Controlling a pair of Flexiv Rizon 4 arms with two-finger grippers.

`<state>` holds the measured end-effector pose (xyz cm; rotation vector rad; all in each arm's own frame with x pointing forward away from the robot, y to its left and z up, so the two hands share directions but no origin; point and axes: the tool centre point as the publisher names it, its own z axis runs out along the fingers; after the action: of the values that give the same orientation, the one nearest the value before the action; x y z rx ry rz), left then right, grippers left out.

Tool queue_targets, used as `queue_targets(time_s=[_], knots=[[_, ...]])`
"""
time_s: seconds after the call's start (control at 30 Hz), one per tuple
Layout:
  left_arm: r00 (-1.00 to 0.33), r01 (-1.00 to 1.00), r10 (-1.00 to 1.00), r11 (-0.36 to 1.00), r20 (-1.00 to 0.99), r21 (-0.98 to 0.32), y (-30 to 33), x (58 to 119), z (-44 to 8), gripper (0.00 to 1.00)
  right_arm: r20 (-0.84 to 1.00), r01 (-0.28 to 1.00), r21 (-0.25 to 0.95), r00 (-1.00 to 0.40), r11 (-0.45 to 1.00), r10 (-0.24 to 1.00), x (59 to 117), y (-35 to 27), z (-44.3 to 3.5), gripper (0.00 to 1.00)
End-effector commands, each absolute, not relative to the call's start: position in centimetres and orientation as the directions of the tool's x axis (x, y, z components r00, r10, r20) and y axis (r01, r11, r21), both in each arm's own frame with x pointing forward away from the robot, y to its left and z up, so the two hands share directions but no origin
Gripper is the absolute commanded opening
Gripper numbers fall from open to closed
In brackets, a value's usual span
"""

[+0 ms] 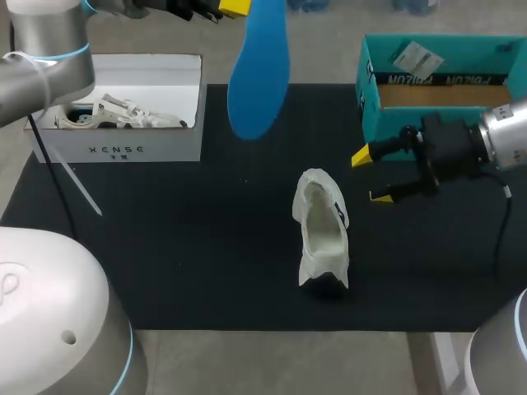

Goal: Take the shoe out of the shoebox, open the shoe tongue, remove and reinsert the insole, then place the shoe into the shoebox

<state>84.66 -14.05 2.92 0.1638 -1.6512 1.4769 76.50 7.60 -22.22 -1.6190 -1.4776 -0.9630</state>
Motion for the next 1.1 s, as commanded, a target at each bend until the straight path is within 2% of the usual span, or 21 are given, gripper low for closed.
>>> queue_targets(time_s=[0.03, 0.3, 0.7, 1.1], knots=[[-0.598, -0.617, 0.440, 0.281, 0.670, -0.735, -14.0, 84.6, 2.9, 0.00, 0.891, 0.997, -0.030, 0.061, -0.076, 0.451, 76.5, 8.2, -21.9, 1.00], [-0.598, -0.617, 0.440, 0.281, 0.670, -0.735, -14.0, 84.6, 2.9, 0.00, 0.918, 0.997, -0.048, 0.071, -0.068, 0.389, 77.4, 9.9, -20.6, 1.00], [-0.598, -0.617, 0.440, 0.281, 0.670, -0.735, -14.0, 84.6, 2.9, 0.00, 0.958, 0.999, 0.027, -0.035, 0.031, 0.285, 80.6, 15.7, -19.3, 1.00], [-0.598, -0.617, 0.440, 0.281, 0.670, -0.735, -14.0, 84.6, 2.9, 0.00, 0.969, 0.993, 0.115, -0.111, -0.008, 0.219, 82.2, 17.7, -16.7, 1.00]])
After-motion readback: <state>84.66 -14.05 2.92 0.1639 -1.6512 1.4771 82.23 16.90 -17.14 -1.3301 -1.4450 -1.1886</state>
